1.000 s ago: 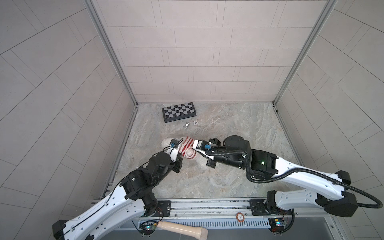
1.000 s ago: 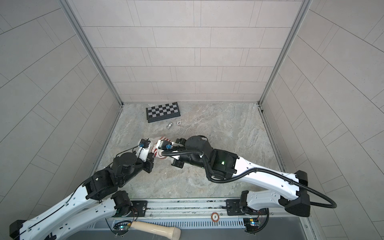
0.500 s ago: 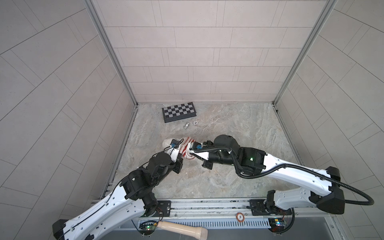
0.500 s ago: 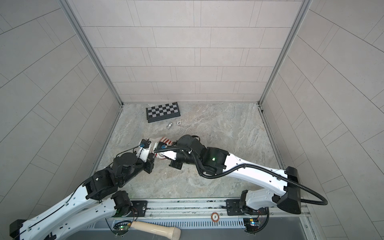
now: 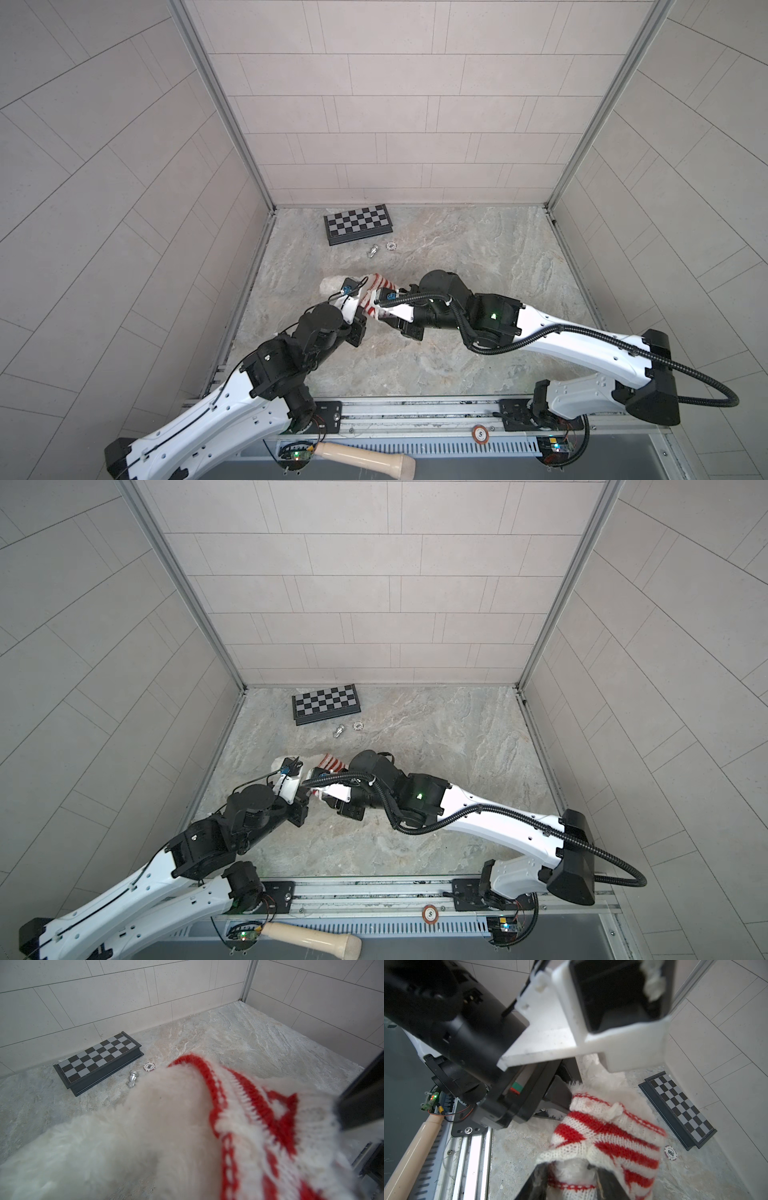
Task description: Dress the teddy bear
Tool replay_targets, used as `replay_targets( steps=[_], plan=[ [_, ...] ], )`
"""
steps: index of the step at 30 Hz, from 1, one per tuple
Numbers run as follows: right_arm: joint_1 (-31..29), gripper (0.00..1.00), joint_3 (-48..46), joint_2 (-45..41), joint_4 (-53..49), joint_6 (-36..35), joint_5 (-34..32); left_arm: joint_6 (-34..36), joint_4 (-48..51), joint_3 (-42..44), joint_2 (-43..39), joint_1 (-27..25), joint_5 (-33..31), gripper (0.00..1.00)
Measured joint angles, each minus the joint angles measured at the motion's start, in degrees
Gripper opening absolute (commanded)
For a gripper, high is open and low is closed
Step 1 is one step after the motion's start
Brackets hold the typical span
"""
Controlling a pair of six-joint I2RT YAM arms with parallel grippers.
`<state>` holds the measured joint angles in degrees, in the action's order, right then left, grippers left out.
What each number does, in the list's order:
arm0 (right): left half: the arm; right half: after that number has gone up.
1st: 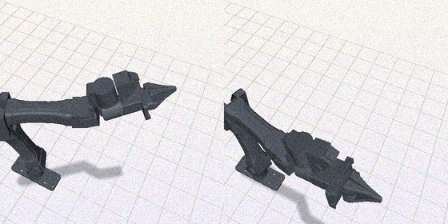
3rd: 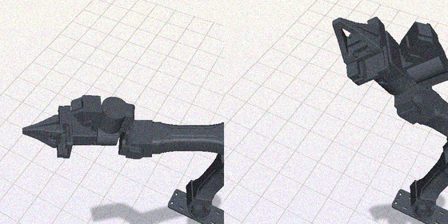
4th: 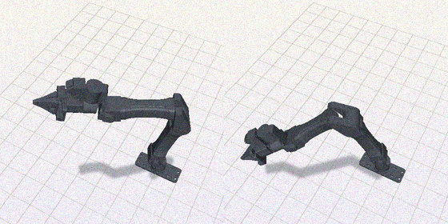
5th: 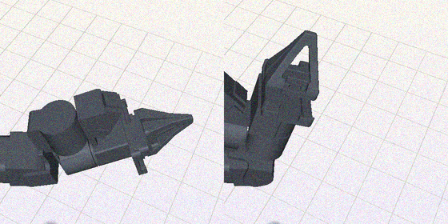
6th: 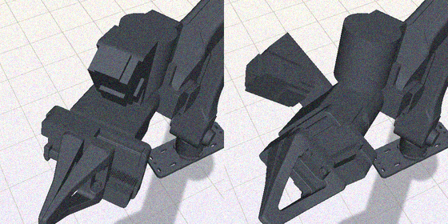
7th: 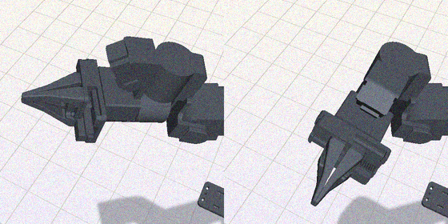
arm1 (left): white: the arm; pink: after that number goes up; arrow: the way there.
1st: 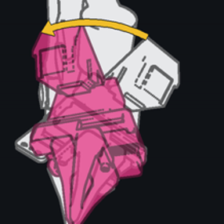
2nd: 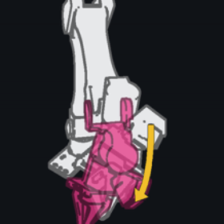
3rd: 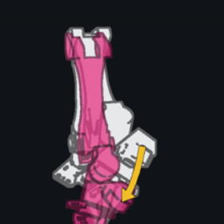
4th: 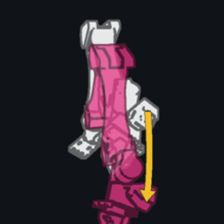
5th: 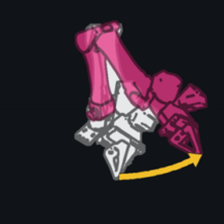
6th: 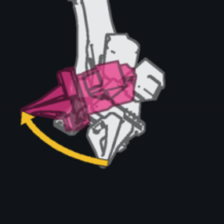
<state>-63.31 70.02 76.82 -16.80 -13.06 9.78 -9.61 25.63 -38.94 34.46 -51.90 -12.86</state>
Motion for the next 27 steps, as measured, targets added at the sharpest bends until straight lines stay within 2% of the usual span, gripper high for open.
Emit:
replay_targets(
  steps=[11,15,17,27],
  plan=[
    [-0.04,0.26,-2.99,0.02,4.35,-2.56,-5.55,0.00,0.92,0.00,-1.07,-0.02,5.18,0.00],
    [-0.02,0.05,-3.50,0.00,6.08,-3.21,-7.34,-0.04,0.92,0.00,-1.14,-0.02,6.93,0.00],
    [0.00,0.00,-4.24,-0.09,7.17,-3.69,-7.87,-0.04,1.14,0.00,-1.14,-0.02,7.65,0.00],
    [-0.02,0.00,-12.87,-7.96,11.50,-5.35,-6.12,-0.07,0.83,0.85,-2.45,-0.70,9.33,0.00]
  ],
)
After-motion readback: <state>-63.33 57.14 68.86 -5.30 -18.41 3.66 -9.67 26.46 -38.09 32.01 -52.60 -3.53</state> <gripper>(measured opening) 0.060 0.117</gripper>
